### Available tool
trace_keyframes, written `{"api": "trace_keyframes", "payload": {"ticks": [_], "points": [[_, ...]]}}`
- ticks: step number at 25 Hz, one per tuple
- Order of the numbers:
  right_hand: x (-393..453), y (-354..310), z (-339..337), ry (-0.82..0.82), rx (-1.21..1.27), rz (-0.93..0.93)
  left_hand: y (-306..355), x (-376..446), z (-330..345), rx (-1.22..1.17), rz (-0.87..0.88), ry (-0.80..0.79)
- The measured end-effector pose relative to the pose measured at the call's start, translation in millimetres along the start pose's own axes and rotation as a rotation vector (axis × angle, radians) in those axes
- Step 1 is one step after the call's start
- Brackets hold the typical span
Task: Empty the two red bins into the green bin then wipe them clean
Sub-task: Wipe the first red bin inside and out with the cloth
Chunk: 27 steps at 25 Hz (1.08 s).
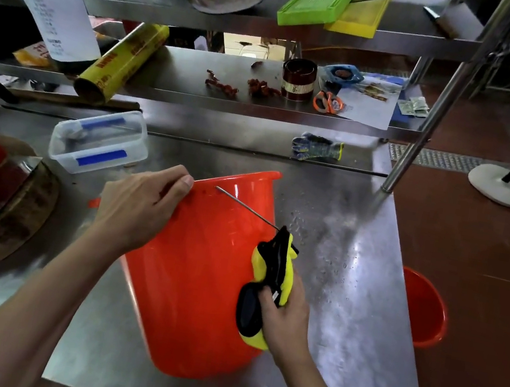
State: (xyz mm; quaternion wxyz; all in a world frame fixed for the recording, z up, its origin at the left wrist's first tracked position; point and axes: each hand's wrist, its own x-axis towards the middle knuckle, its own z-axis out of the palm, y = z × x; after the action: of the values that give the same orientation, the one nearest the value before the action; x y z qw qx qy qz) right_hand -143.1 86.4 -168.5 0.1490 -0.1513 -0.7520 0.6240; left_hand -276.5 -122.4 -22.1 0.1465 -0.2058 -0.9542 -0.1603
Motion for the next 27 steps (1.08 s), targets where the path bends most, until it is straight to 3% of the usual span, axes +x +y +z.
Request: {"api": "trace_keyframes", "payload": {"ticks": [11, 18, 27], "points": [[61.5, -52.6, -5.7, 0.090, 0.033, -0.103, 20.9, -4.4, -5.0, -0.016, 0.031, -0.038], [71.0, -79.2, -33.4, -0.026, -0.116, -0.257, 12.6, -5.1, -5.6, -0.043, 0.052, 0.004], [66.0, -84.9, -30.0, -0.045, -0.184, -0.327, 34.6, -7.3, -5.9, -0.001, 0.179, 0.001]]}}
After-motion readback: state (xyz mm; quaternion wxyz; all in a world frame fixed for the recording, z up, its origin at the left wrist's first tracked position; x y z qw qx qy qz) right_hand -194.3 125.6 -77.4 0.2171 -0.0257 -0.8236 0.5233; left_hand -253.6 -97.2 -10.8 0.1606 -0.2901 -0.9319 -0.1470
